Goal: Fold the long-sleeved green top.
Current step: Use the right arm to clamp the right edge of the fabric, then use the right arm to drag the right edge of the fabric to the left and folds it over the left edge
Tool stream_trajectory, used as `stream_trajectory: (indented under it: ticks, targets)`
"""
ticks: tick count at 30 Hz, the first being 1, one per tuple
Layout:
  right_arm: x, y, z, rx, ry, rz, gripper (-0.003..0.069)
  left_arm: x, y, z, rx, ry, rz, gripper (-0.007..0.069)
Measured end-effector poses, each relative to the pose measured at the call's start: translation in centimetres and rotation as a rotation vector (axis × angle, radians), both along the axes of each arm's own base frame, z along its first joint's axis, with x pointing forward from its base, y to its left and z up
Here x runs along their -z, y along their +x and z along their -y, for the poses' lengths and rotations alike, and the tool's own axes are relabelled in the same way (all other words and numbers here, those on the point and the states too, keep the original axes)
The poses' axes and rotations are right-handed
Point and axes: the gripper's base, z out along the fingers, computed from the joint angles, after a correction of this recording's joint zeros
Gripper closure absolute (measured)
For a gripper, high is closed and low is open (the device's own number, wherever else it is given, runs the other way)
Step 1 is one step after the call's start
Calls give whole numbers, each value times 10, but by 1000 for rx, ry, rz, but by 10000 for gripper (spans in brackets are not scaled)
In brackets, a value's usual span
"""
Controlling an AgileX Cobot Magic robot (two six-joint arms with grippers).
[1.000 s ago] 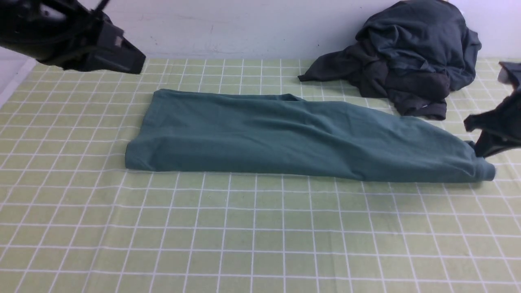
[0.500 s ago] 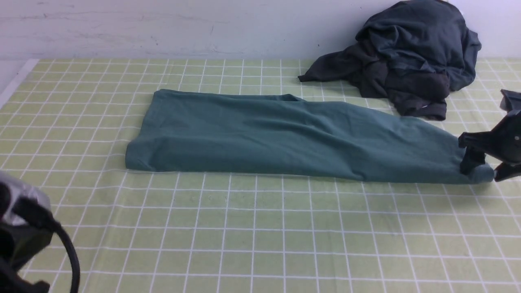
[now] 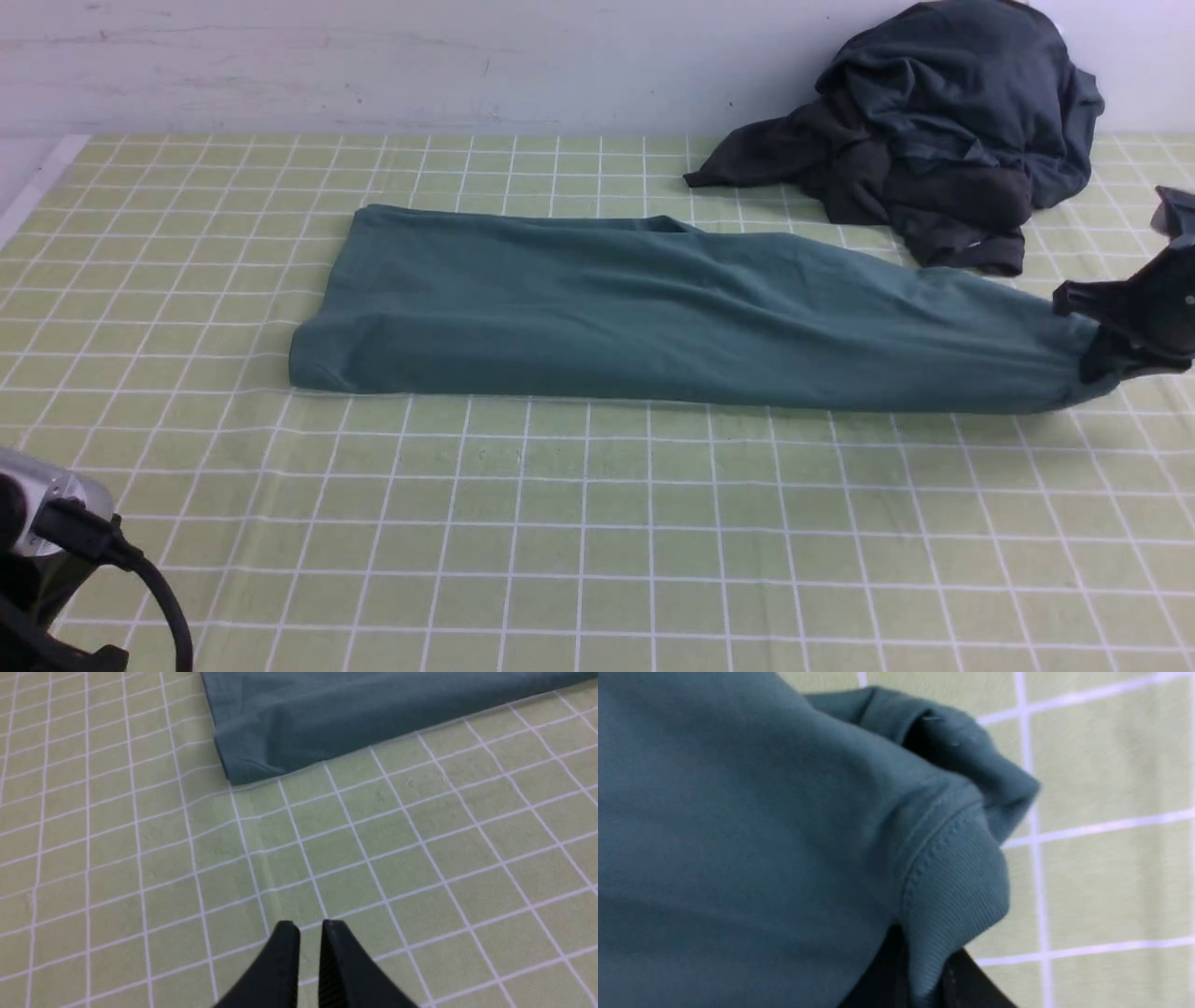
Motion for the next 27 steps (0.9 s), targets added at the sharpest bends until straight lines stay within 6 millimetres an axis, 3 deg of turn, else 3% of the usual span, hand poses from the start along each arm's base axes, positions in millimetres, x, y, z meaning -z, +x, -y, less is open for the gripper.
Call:
stream_trajectory:
  ticks: [2, 3, 6, 7, 8, 9, 10, 13, 14, 15, 16, 18, 19, 20, 21, 24, 27]
  targets:
    - [-16, -1, 9, -19, -76, 26, 643, 0, 0, 0, -1, -5, -1, 566]
    - [-40, -2, 24, -44, -199, 58, 643, 0, 0, 1, -3, -16, -1, 566]
    - [-82, -7, 41, -55, -365, 108, 643, -1, 0, 1, -5, -34, 1, 566]
    - [-88, -8, 44, -47, -378, 118, 643, -1, 0, 1, -5, -36, 1, 566]
    - [-114, -10, 44, -12, -387, 175, 643, -1, 0, 2, -6, -42, 2, 566]
    - [-118, -11, 43, -7, -380, 186, 643, -1, 0, 2, -6, -44, 3, 566]
    - [-138, -12, 32, 9, -320, 247, 643, -1, 0, 2, -6, -48, 4, 566]
    - [-161, -7, -11, -78, -160, 328, 644, -1, 0, 2, -7, -51, 6, 566]
    - [-162, -6, -15, -89, -149, 332, 644, -1, 0, 2, -7, -51, 6, 566]
    - [-164, -3, -36, -146, -95, 350, 644, -1, 1, 2, -8, -52, 8, 566]
    - [-162, 2, -76, -258, -10, 368, 644, -1, 1, 2, -9, -52, 10, 566]
    - [-159, 5, -104, -323, 53, 379, 644, -1, 1, 2, -10, -55, 12, 566]
    - [-150, 11, -141, -403, 125, 390, 644, -2, 1, 2, -12, -56, 19, 566]
    - [-142, 14, -164, -442, 167, 391, 644, -2, 1, 2, -13, -56, 21, 566]
    - [-140, 14, -169, -450, 175, 386, 644, -2, 1, 2, -13, -56, 21, 566]
    - [-97, 23, -245, -547, 282, 363, 641, -2, 1, 2, -13, -56, 22, 566]
    - [-59, 25, -294, -617, 288, 367, 624, -2, 1, 2, -13, -58, 22, 566]
